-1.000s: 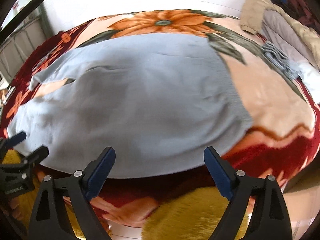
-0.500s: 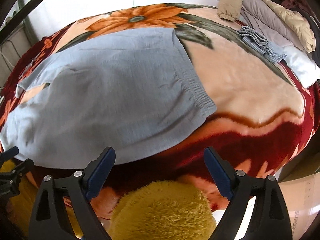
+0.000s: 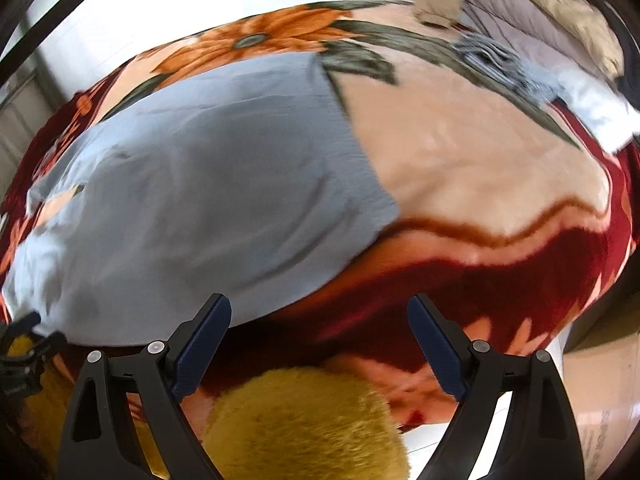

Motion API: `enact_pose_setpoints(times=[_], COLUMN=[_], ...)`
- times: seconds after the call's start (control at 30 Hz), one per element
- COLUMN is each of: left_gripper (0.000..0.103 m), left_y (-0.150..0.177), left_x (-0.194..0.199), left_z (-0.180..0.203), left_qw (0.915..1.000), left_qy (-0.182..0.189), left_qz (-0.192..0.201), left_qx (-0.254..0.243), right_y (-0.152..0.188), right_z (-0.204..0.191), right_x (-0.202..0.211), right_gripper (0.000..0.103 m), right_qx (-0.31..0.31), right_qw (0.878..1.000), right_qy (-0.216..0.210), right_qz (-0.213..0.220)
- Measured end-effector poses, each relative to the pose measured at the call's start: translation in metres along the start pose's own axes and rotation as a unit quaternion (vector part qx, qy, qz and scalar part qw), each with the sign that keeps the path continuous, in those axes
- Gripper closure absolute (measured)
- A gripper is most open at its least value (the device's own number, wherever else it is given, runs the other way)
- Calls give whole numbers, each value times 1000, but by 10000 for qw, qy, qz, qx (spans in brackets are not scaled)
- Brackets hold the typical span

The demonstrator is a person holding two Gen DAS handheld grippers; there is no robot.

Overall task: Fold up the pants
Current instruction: 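Move the right tool to the ribbed waistband of the grey sweatpants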

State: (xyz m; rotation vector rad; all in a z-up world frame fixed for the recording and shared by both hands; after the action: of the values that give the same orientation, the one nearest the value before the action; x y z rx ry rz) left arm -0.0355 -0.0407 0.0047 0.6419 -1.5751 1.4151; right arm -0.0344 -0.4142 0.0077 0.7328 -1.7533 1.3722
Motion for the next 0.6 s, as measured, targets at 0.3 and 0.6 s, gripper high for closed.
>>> enact_pose_setpoints(times=[0.3,0.6], left_gripper=[5,5], left_y=[2,3], left_x=[-10,-11], left_z=[4,6], left_qw=[9999,9995], left_qy=[70,-131], left_qz=[-127,-130], left_qx=[-36,-265], right_y=[-16,-20], right_z=[20,15], right_x=[-22,-52], right_gripper=[13,44], right_qx=[-664,-1003], right_qw=[9974,9928], right_qy=[-202,-520], right_qz=[-175,-392])
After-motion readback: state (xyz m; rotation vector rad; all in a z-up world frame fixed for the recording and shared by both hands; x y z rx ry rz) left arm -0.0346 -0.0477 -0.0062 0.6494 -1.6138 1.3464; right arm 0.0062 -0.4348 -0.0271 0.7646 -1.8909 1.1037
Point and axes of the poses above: each gripper's, at about its wrist camera, not at the fingertips, and x roughly against the way its jaws point, z to its right, y to its underside, the point moved 2 cm from there along -x, roughly the way its jaws point, and after that the axes turned 4 degrees about z, right-handed, at the moved point
